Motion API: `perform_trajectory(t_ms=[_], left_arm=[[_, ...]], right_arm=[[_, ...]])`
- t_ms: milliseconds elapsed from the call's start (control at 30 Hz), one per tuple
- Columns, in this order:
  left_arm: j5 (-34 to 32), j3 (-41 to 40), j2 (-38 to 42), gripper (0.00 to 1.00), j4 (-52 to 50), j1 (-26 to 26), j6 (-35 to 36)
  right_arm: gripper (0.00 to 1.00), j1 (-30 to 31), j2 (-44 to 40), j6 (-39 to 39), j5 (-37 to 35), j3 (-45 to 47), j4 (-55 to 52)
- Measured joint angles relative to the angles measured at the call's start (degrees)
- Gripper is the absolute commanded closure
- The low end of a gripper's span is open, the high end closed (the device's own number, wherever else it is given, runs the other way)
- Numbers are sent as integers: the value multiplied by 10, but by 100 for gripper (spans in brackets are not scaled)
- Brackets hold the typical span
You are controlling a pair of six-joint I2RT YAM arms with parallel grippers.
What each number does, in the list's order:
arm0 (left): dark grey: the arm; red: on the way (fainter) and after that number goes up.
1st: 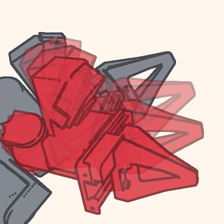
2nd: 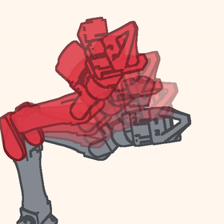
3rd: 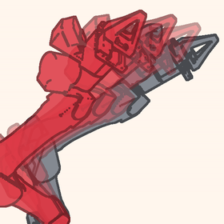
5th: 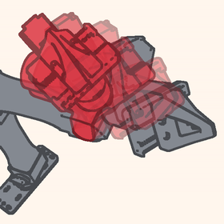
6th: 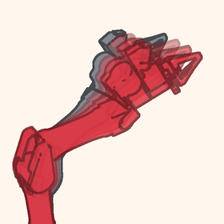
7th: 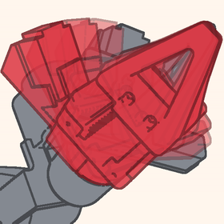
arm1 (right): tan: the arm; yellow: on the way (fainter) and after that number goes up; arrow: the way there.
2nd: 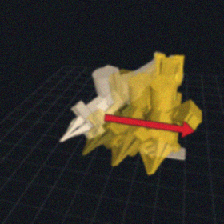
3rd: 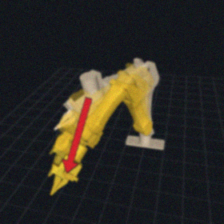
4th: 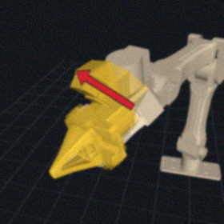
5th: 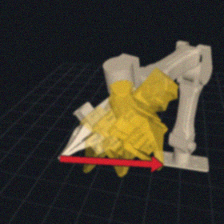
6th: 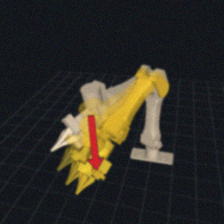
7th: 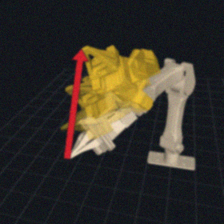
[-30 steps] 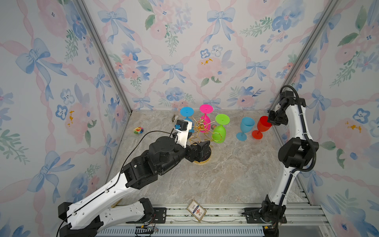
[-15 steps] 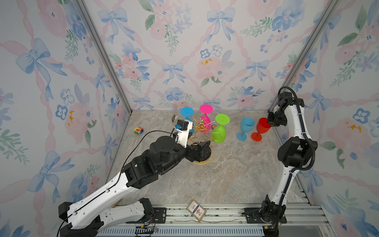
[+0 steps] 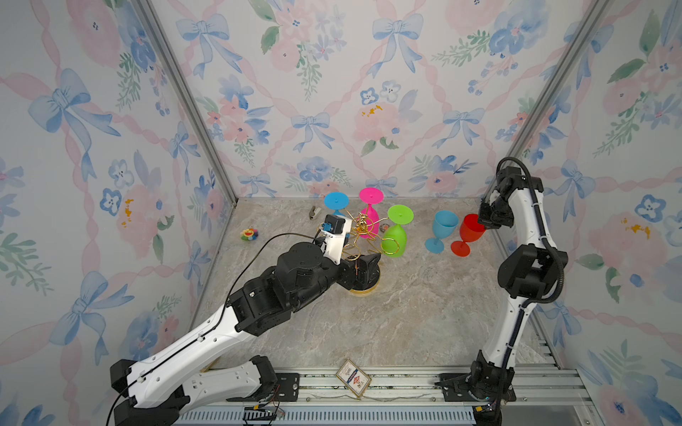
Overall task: Take the wine glass off the wine glass rack
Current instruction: Place the wine glass at the top-right of the table.
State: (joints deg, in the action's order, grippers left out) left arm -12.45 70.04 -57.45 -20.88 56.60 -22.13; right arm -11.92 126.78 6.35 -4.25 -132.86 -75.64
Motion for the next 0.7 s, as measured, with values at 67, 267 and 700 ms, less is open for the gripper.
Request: perform_trajectory(t_ms=[67, 267, 700], left_arm=[[1, 0, 0, 2, 0, 0, 0], [2, 0, 0, 2, 0, 0, 0], [8, 0, 0, 2, 0, 0, 3]], right_arm=[[95, 0, 0, 0, -1, 0, -2], [79, 0, 0, 0, -1, 0, -3], [47, 0, 0, -2, -10, -2, -4]])
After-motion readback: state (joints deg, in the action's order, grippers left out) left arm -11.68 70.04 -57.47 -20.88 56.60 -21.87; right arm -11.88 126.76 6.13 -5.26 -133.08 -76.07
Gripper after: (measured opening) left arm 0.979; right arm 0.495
